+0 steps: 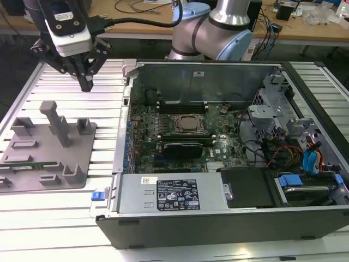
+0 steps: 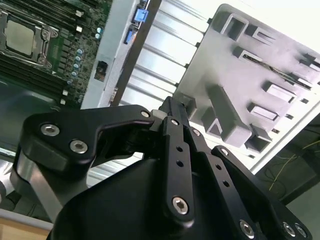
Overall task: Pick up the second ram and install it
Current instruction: 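Reach for the second ram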
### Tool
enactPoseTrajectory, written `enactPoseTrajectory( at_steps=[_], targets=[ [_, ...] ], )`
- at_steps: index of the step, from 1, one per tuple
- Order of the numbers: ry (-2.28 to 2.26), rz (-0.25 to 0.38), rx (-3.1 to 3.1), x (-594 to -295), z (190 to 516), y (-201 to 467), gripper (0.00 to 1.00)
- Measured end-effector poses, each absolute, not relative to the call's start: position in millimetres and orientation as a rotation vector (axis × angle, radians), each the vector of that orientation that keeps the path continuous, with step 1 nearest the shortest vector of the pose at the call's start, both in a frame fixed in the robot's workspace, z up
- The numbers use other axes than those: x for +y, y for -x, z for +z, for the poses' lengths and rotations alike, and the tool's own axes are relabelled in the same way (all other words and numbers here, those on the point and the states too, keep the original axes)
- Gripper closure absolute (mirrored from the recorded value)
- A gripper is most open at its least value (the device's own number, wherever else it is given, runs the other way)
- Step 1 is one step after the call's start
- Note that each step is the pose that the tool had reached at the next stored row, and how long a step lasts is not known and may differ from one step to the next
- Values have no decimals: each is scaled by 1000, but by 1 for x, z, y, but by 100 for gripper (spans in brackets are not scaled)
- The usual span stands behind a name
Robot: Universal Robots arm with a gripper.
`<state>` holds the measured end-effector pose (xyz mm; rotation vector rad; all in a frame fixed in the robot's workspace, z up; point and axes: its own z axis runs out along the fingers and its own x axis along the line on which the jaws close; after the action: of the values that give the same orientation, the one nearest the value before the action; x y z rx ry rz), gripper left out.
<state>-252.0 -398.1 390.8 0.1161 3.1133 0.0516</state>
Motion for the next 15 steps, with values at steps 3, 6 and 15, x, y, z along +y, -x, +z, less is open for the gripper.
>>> enactPoseTrajectory(
  at_steps=[3, 6, 15],
  targets=[
    [-116, 52, 3113, -398, 390, 264, 92],
    [-116, 52, 3113, -398, 389, 276, 92],
    [-116, 52, 3113, -398, 385, 311, 92]
  ],
)
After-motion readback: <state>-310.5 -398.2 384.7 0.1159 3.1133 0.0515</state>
